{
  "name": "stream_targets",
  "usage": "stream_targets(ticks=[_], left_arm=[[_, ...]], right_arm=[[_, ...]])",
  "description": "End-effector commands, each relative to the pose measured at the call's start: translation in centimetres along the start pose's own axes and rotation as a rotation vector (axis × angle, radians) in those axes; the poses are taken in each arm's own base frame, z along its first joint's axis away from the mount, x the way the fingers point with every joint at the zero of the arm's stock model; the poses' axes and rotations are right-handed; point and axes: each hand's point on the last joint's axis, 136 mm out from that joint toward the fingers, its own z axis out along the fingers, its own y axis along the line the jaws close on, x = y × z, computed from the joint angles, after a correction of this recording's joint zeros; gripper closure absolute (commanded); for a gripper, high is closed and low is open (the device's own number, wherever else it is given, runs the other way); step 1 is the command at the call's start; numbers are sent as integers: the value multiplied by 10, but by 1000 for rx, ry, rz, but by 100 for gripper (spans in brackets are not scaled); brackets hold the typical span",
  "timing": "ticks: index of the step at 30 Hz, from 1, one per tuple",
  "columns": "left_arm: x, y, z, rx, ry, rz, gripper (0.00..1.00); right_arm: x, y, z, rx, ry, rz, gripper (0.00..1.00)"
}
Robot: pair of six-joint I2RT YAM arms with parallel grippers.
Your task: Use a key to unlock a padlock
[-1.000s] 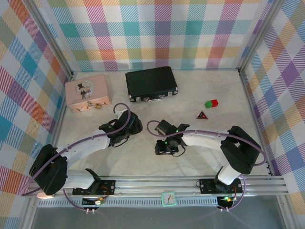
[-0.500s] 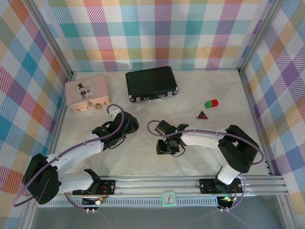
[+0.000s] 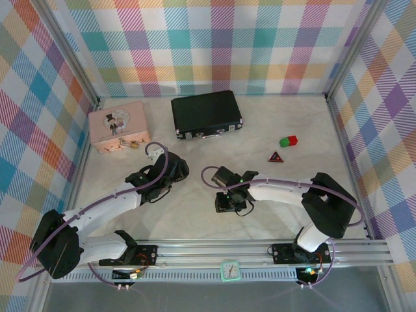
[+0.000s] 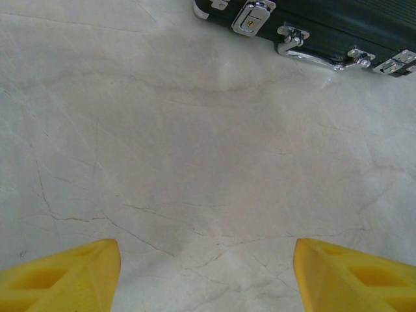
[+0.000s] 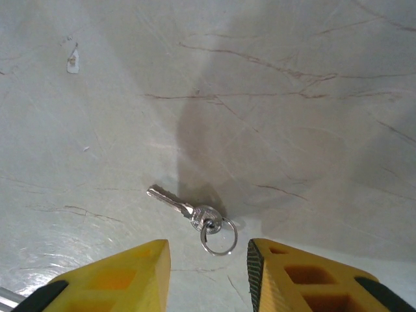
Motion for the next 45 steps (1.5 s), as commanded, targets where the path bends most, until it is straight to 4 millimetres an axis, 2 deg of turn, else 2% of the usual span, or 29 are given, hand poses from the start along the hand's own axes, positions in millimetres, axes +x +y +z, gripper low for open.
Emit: stream_targets(ticks=[1,5,8,13,17,18,19,23,29,34,40,45], left_arm=[[-2,9,0,-27,-13,-10,29],[-1,11,0,-31,-12,-9,29],[-2,11,-2,-29,-16,-14,29],[-3,12,-5,-20,-24,-23,30],[-1,4,-5,28,-16,-49,30],[2,4,-4,32,-4,-58,30],[-2,-6,-5,81,-15,-89,30],[6,-30,-1,211,29,-160,31],[19,-84,3,458,122,-235,32],[29,-110,17,529,198,-419,30],[43,-134,40,595,359,-774,31],[48,-149,46,646,431,-936,32]], right_arm=[[5,3,8,-9,29,7,63],[4,4,13,-5,34,6,64],[3,2,14,8,35,7,68],[-2,2,11,3,4,0,82],[-14,11,1,-65,-34,-54,100],[-19,13,-4,-85,-50,-72,100],[-24,14,-10,-99,-70,-90,100],[-45,16,-38,-196,-158,-117,100],[-77,14,-87,-324,-339,-112,100],[-103,16,-119,-374,-506,-110,100],[-128,27,-138,-418,-636,-160,100],[-139,31,-134,-427,-656,-195,100]])
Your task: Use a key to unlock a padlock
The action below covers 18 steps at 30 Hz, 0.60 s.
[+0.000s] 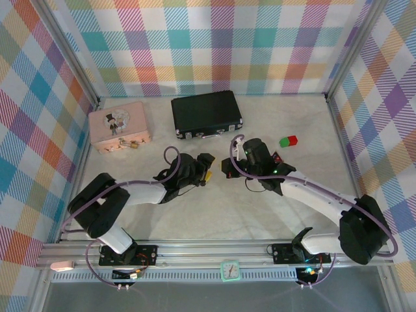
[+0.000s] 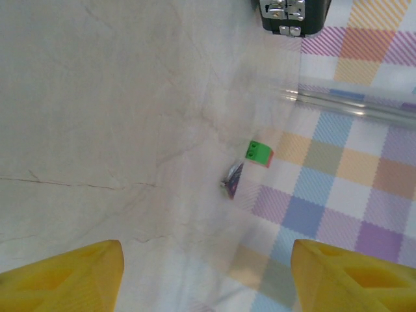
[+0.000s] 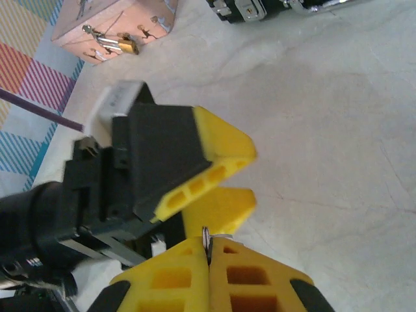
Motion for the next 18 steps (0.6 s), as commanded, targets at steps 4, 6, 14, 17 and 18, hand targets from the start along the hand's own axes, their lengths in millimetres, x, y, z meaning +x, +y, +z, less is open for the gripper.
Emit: stream_targets(ticks=[4,6,14,17,18], left_arm=[[11,-28,-4,144,45,-199,32],[10,-31,-7,159,37,-217,32],[13,-40,-7,189,63,-261,38],[11,-43,-8,208,53,-271,41],[10,-44,-9,212,48,-270,42]], right_arm=[[-14,5,11,-44,-51,-67,100],[-13,3,13,-45,-54,-67,100],[-10,6,23,-94,-44,-54,100],[-7,5,24,-95,-36,-51,100],[-6,5,24,-96,-33,-50,100]])
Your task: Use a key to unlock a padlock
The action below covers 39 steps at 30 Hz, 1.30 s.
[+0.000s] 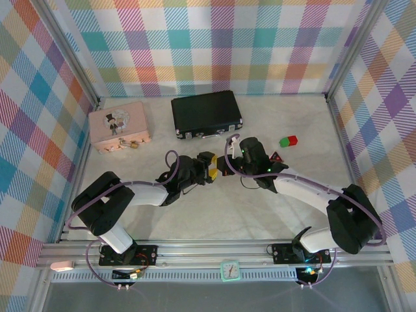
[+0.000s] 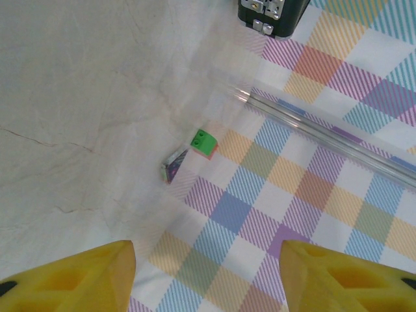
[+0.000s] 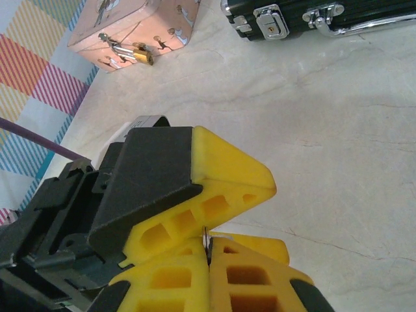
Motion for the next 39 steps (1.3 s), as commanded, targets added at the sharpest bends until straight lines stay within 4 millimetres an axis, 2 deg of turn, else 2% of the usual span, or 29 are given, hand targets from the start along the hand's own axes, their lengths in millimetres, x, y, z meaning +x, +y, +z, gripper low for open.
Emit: stream_targets(ticks=[1,11,21,25,28,30,31,34,35,39], left_arm=[[8,-23,-5,92,21,-30,43],[7,-23,-5,88,17,-21,61],[3,-17,-1,77,13,-15,84],[1,-14,1,74,13,-6,90],[1,-15,2,76,12,16,100],[2,-18,3,75,12,49,100],[3,-23,3,81,15,74,100],[7,-38,0,85,7,213,100],[8,-45,-3,83,-5,291,100],[8,-76,-25,49,-94,603,100]], right_arm=[[1,2,1,-34,-4,-8,100],[8,1,0,-48,7,8,100],[4,0,-8,-43,-5,-5,100],[1,-4,-13,-39,-18,3,100],[-1,-5,-16,-44,-24,9,100],[-4,-5,-18,-52,-28,19,100],[-5,-4,-19,-60,-30,27,97],[-14,0,-26,-70,-56,41,68],[-17,1,-30,-73,-69,42,61],[-29,5,-43,-92,-90,46,34]])
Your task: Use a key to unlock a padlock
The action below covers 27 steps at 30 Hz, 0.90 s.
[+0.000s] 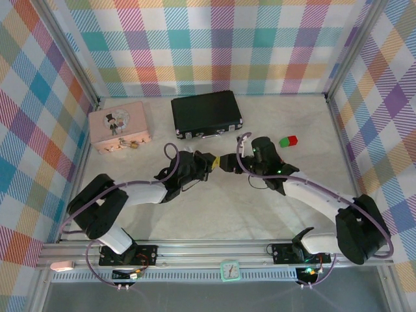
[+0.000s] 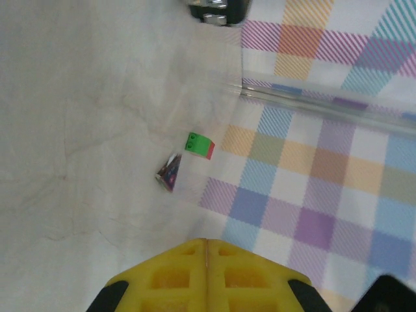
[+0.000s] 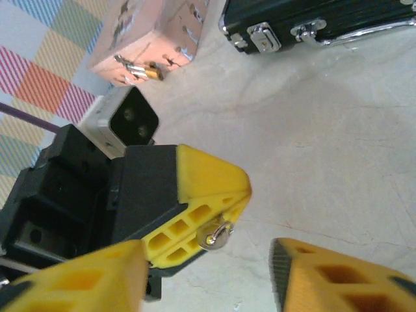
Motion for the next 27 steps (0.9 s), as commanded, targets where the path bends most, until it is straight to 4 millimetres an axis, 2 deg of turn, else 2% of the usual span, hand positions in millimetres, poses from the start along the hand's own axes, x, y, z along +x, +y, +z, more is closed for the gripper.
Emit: stream_targets(ticks=[1,2,3,5,10,13,15,16,23,27], left_arm=[[-13,-50,-25,15,-84,350,100],[-15,-58,-31,25,-106,406,100],[-16,-65,-36,44,-120,440,100],[-15,-82,-43,110,-135,516,100],[-9,-101,-47,170,-128,634,100],[-8,-105,-47,194,-132,659,100],[-7,-105,-46,205,-127,664,100],[-7,-104,-45,207,-126,656,100],[-3,-99,-40,242,-95,592,100],[0,-98,-36,266,-75,554,100]], right_arm=[[-17,15,-13,-62,-27,-8,26],[-20,20,-15,-96,-22,-9,19],[-22,22,-16,-120,-18,-1,2],[-28,23,-17,-131,-23,46,1],[-37,42,-16,-307,-20,83,0],[-40,48,-15,-396,-12,112,15],[-41,54,-15,-450,-12,115,35],[-42,56,-16,-474,-17,118,42],[-45,64,-19,-540,-48,100,61],[-44,67,-20,-561,-39,98,66]])
